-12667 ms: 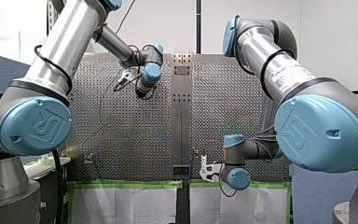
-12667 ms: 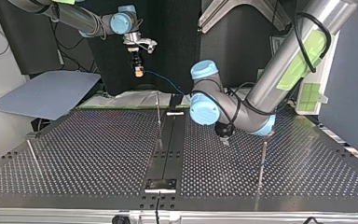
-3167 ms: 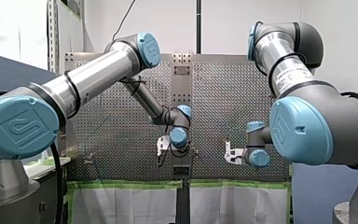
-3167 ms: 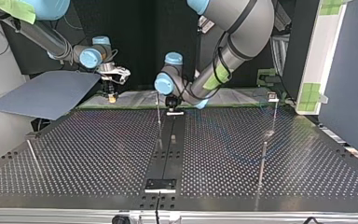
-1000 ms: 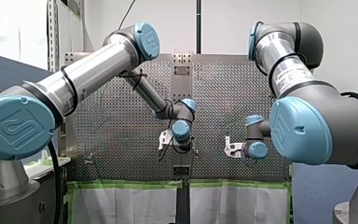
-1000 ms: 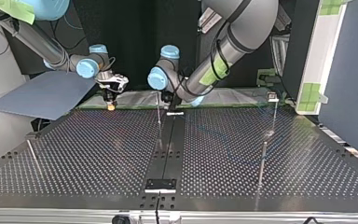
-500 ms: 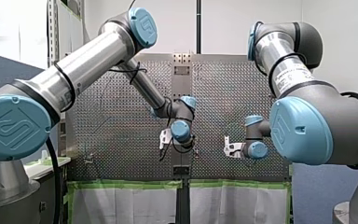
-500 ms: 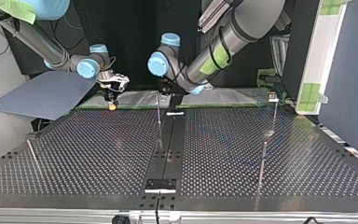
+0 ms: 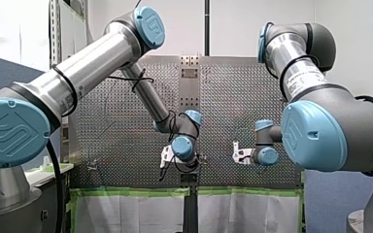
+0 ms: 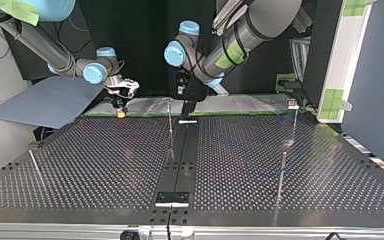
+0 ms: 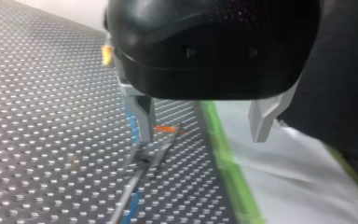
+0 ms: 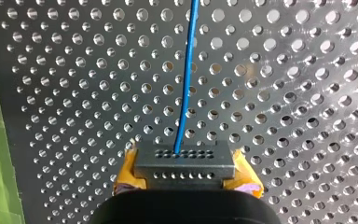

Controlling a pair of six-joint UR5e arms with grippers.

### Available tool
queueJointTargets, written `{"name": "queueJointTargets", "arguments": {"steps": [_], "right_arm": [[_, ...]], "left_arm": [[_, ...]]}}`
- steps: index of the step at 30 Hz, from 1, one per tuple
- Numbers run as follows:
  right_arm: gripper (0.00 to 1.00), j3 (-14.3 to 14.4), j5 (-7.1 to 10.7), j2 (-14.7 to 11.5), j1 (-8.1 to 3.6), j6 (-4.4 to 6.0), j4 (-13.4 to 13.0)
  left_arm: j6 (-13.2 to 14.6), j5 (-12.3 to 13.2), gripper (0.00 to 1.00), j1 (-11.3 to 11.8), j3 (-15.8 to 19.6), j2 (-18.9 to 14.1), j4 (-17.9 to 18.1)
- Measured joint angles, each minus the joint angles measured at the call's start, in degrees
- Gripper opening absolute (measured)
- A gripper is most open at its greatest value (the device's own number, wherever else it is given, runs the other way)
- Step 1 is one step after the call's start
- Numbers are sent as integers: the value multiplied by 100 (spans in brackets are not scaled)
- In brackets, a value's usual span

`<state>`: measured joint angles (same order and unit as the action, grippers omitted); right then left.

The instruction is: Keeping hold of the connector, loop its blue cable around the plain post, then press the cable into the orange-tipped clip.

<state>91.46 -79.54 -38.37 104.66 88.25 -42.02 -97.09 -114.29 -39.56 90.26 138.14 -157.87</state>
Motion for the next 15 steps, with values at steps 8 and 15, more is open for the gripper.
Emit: {"name": "queueJointTargets", "arguments": {"steps": [8, 15], "right_arm": [[0, 0, 1, 0, 14, 1, 0], [0, 0, 26, 0, 17, 1, 0]], "left_arm": [[-119, 184, 100, -24, 187, 52, 142], [-216, 319, 100, -50, 65, 55, 398]]}}
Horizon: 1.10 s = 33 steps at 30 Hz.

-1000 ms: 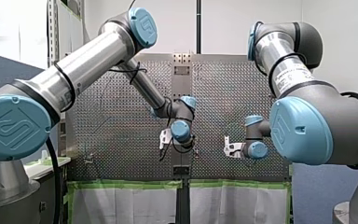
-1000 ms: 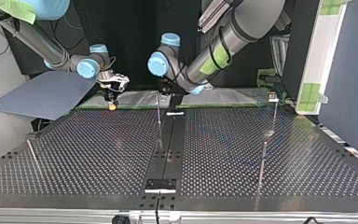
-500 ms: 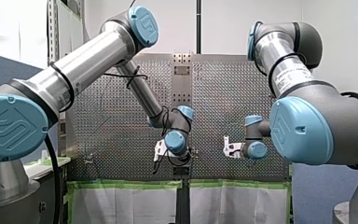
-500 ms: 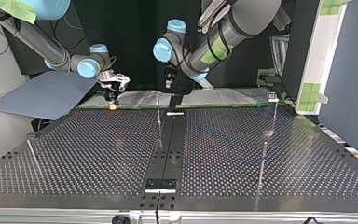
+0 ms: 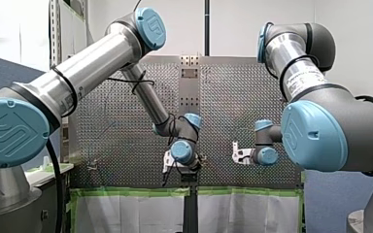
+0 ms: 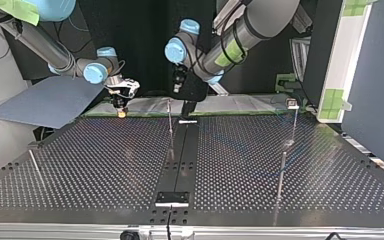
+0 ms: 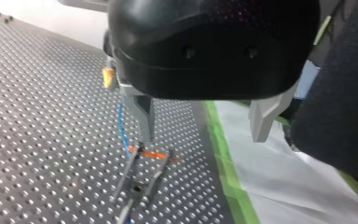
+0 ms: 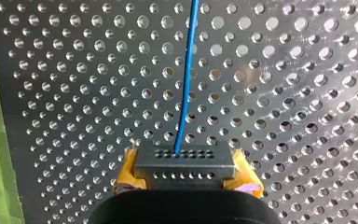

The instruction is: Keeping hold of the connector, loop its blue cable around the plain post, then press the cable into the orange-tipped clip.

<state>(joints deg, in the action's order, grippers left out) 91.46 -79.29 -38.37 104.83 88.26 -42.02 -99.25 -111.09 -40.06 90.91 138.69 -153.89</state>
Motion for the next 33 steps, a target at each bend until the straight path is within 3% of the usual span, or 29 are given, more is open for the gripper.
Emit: {"name": "queueJointTargets", "arguments": {"steps": [11, 24, 33], "right_arm": [[0, 0, 7, 0, 0, 0, -1], [0, 0, 8, 0, 6, 2, -4], [0, 0, 9, 0, 15, 7, -12]], "left_arm": [[-59, -37, 100, 25, -78, 2, 33], [-329, 277, 100, 106, -337, 5, -70], [-355, 322, 100, 148, -355, 10, -175]]}}
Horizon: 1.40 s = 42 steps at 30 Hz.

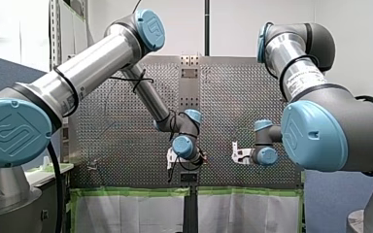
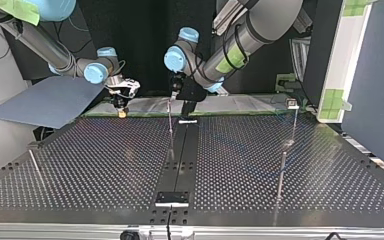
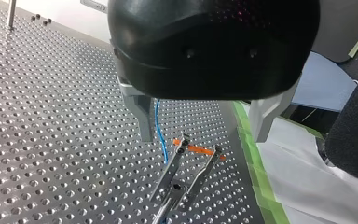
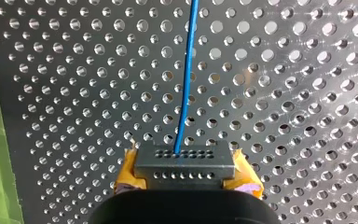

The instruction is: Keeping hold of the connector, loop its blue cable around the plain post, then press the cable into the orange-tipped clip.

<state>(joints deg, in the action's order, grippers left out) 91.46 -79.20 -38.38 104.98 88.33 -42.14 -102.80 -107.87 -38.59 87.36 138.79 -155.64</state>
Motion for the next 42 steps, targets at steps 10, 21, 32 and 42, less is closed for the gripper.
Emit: {"name": "queueJointTargets", "arguments": {"steps": [10, 21, 32, 42], "right_arm": [[0, 0, 15, 0, 8, 2, 7], [0, 0, 26, 1, 18, 2, 10], [0, 22, 26, 13, 78, -5, 59], [0, 163, 25, 141, 27, 102, -82]], "left_arm": [[-3, -160, 100, -73, -1, -1, 50], [-3, -241, 100, -113, 35, 0, 34], [-2, -300, 100, -124, 124, -5, 59], [-2, -301, 100, -117, 125, -6, 50]]}}
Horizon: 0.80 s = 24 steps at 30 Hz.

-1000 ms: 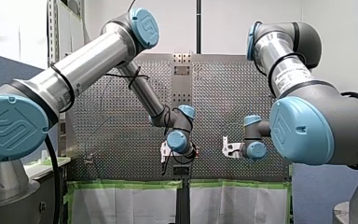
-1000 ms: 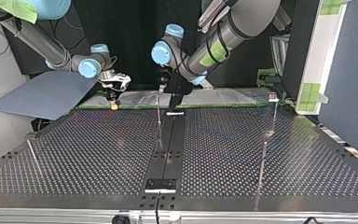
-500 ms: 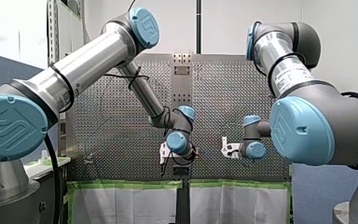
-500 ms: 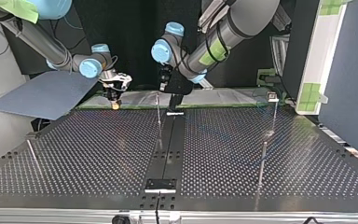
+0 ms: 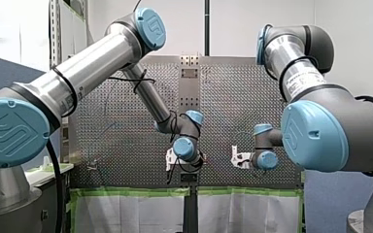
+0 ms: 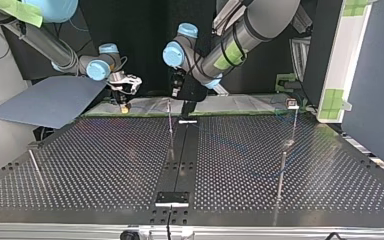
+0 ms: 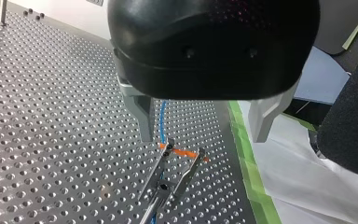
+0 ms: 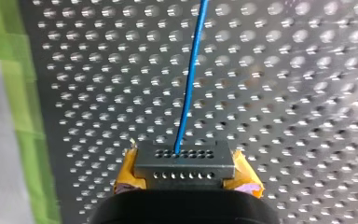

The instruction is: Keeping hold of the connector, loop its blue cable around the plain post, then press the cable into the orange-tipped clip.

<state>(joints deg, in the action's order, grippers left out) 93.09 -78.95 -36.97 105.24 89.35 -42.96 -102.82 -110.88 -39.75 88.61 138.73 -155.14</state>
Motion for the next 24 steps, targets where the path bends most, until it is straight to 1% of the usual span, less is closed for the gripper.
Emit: {"name": "queueJointTargets", "arguments": {"steps": [3, 5, 8, 11, 17, 20, 24], "right_arm": [[0, 3, -16, 154, 13, -19, -58], [0, 5, -26, 233, 31, -51, -95], [0, 5, -31, 280, 44, -82, -117], [0, 6, -30, 293, 48, -111, -120], [0, 5, -11, 296, 60, -249, -32], [0, 5, -7, 296, 61, -281, 0], [0, 5, 0, 297, 72, -296, 12]], "left_arm": [[3, 1, 100, 13, 3, 0, -7], [5, 1, 100, 25, 3, -1, -20], [8, -1, 100, 39, 3, 1, -35], [8, 0, 100, 45, 2, 0, -28], [8, 2, 100, 54, 3, 0, -20], [9, 1, 100, 59, 2, -1, -32], [14, -3, 100, 61, 3, -1, -81]]}}
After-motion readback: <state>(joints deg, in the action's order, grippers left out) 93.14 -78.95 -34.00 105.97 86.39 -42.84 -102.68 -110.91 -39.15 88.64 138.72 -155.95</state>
